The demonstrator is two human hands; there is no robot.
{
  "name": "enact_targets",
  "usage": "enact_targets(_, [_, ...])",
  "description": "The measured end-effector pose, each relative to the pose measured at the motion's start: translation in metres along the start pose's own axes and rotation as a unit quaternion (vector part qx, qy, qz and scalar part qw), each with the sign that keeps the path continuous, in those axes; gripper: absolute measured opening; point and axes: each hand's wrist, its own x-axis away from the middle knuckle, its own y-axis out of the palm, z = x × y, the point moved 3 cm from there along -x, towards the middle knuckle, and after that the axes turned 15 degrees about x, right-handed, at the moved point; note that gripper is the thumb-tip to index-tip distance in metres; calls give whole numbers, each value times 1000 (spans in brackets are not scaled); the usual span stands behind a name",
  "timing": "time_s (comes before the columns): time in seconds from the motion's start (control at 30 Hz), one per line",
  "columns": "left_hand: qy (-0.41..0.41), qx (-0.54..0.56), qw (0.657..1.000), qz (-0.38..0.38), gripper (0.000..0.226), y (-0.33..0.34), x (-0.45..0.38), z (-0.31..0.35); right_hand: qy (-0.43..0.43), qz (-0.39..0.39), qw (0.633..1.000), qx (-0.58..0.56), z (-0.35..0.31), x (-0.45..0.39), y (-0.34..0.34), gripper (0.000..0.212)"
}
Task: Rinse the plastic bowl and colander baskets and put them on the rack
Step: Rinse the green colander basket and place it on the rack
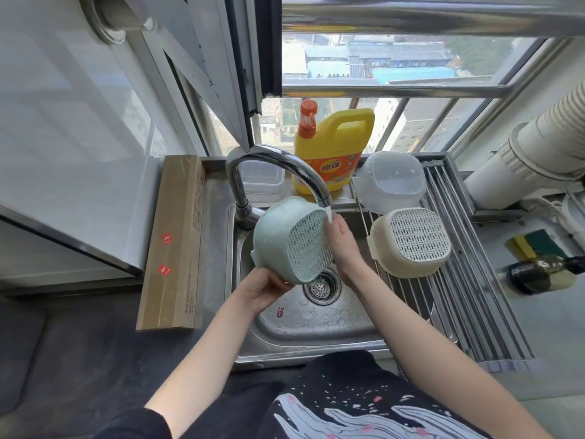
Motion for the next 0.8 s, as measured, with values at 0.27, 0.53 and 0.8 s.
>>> enact_targets(0.27, [-99, 173, 980, -29, 69, 4, 3, -16, -11, 9, 1000, 27, -4, -4, -18, 38])
enact_targets(0.53, [-80, 138, 987, 25, 33, -6, -6, -9, 34, 60, 996, -62, -10, -4, -27, 26])
enact_targets(0.8, [-123, 76, 989, -29, 94, 4, -18, 15, -86, 27, 995, 37, -19, 16, -26, 61])
